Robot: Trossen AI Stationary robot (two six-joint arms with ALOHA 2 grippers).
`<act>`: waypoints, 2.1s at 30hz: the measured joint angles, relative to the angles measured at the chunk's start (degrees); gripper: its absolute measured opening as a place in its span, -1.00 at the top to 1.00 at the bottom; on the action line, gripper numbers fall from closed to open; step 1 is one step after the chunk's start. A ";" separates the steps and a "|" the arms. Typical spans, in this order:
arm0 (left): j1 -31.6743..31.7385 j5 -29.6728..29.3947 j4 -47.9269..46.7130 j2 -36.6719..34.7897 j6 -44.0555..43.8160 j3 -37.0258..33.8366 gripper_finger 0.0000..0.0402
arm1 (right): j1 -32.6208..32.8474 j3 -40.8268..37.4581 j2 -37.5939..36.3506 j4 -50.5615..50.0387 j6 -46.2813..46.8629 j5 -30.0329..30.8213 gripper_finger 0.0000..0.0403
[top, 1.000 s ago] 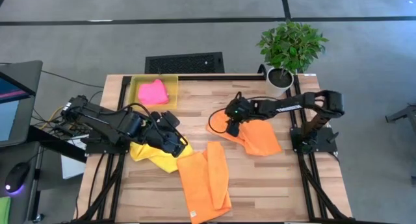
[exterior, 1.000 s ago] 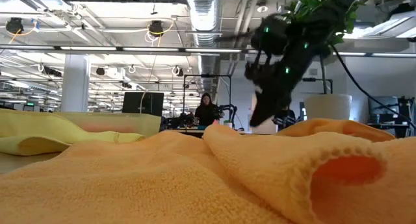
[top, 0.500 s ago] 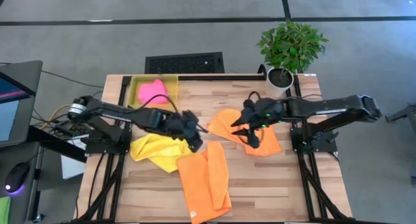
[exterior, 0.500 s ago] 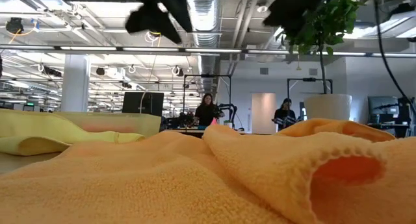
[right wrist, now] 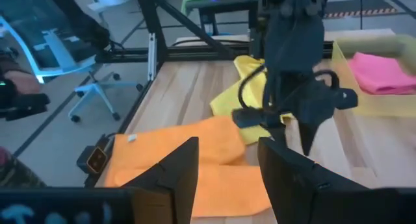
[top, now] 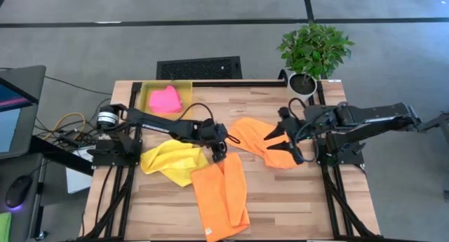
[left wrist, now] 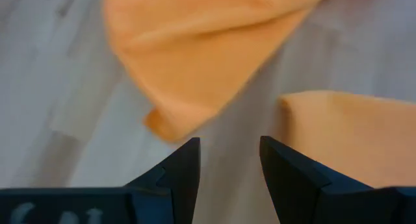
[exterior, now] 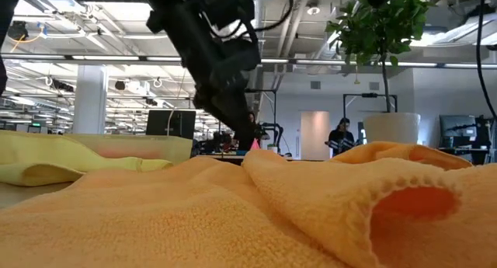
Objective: Fold microfiber towels
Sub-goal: Fold the right orange microfiber cloth
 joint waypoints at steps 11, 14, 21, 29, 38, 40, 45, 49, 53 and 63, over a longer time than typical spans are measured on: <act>3.03 0.92 3.64 6.75 5.00 0.02 0.25 | -0.18 0.06 0.04 -2.86 -0.04 1.60 0.09; 3.39 0.15 4.93 7.25 7.60 0.08 0.25 | -0.62 0.00 0.66 -3.06 0.00 2.83 0.09; 5.14 3.09 4.79 7.51 9.80 0.00 0.25 | -2.84 -0.02 1.27 -3.01 1.97 3.94 0.09; 5.62 8.09 2.59 7.51 6.72 0.00 0.53 | -4.80 -0.02 1.25 -3.07 1.99 4.32 0.09; 5.62 9.48 -2.33 4.99 5.79 1.28 0.99 | -5.42 0.00 2.83 -3.12 -0.12 4.25 0.09; 5.62 9.54 -6.65 3.22 7.99 2.97 0.99 | -5.42 0.00 4.19 -3.19 -3.31 4.23 0.09; 5.06 9.35 -21.32 -0.65 18.10 9.94 1.00 | -5.49 -0.02 8.27 -3.51 -9.61 4.23 0.09; 4.87 7.47 -36.86 -2.02 23.61 19.20 1.00 | -5.90 -0.02 11.29 -3.09 -10.00 4.16 0.09; 4.98 5.30 -53.65 -2.13 28.96 33.16 1.00 | -6.49 -0.02 12.92 -0.89 -10.10 4.12 0.09; 1.94 7.67 -73.05 -2.12 36.21 55.74 1.00 | -8.12 0.00 14.61 9.61 -13.71 4.15 0.09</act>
